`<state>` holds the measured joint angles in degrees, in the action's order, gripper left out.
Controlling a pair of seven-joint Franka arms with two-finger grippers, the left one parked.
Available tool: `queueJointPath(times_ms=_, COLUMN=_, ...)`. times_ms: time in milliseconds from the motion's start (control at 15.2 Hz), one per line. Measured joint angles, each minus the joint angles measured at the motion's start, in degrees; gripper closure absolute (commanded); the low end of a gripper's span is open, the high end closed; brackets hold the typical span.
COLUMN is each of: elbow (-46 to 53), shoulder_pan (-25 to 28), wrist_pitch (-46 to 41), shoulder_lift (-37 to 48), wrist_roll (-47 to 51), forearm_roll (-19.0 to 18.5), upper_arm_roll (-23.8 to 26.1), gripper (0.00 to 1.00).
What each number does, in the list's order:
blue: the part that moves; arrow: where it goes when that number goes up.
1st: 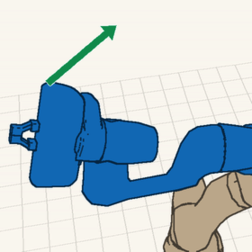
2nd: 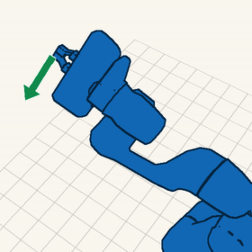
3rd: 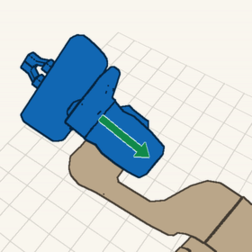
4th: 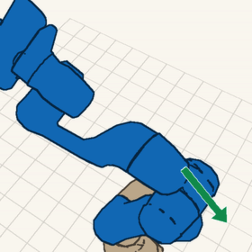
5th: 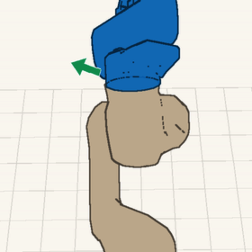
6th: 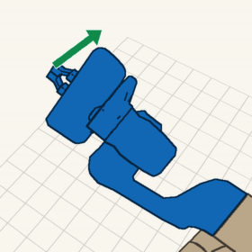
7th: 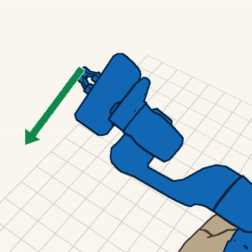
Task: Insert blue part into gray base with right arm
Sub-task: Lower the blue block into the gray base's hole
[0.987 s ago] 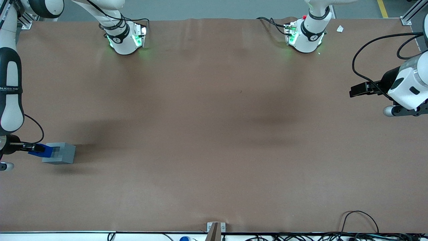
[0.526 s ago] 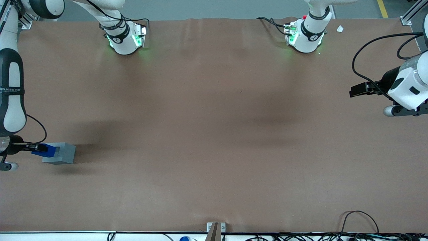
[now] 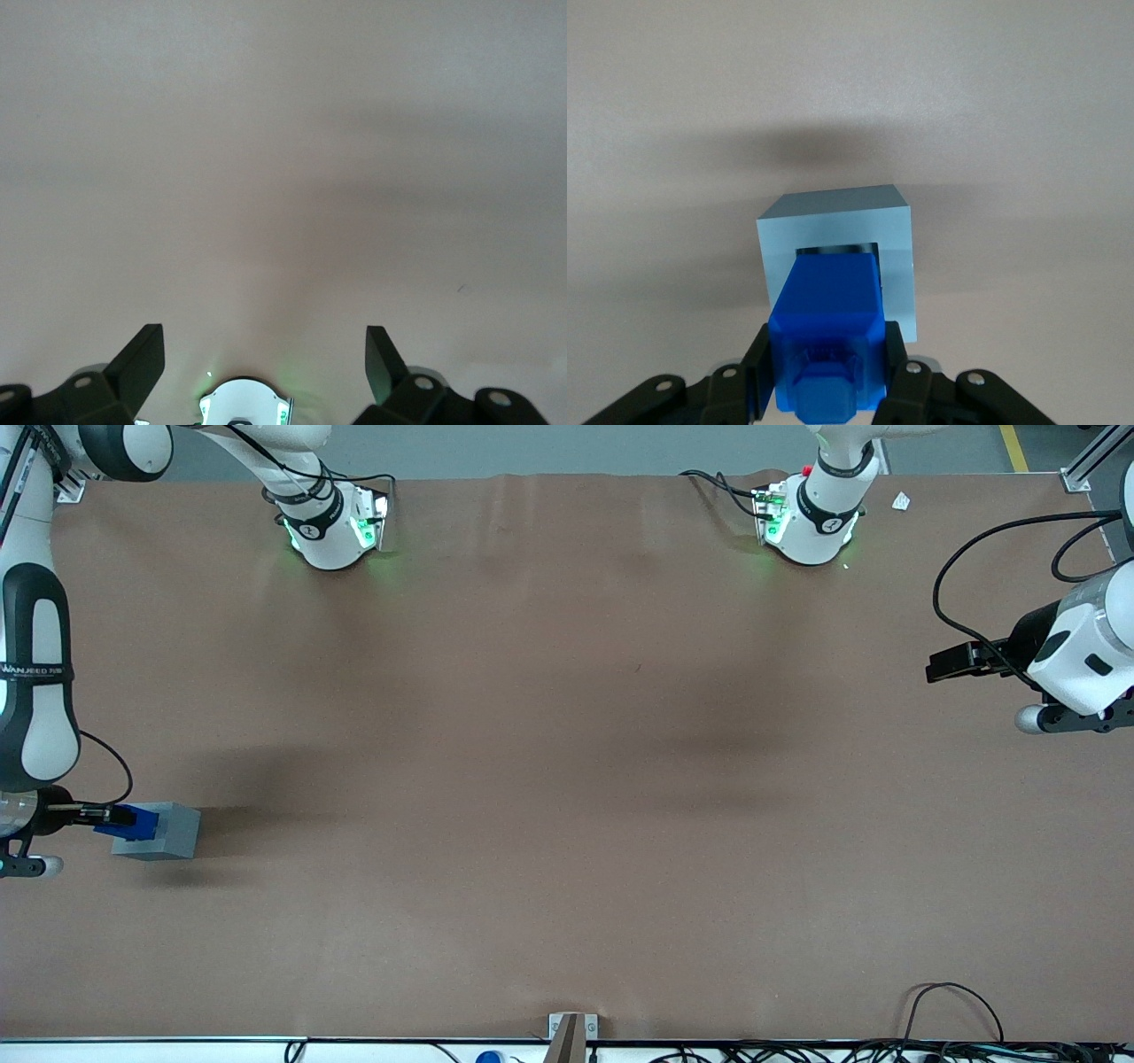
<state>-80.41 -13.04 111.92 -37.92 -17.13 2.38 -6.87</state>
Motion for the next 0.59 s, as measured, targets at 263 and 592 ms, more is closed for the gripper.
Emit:
queueJointPath(times_ms=263, elbow=0.0, shoulder_pan=0.0, wrist_pitch=0.0, shoulder_lift=-0.14, wrist_roll=-0.08, forearm_roll=0.0, upper_arm_roll=0.0, gripper=0.97)
queueJointPath(times_ms=592, elbow=0.02, shoulder_pan=0.02, wrist_pitch=0.01, shoulder_lift=-0.36, wrist_roll=-0.26, forearm_roll=-0.07, upper_arm_roll=0.03, gripper=0.97)
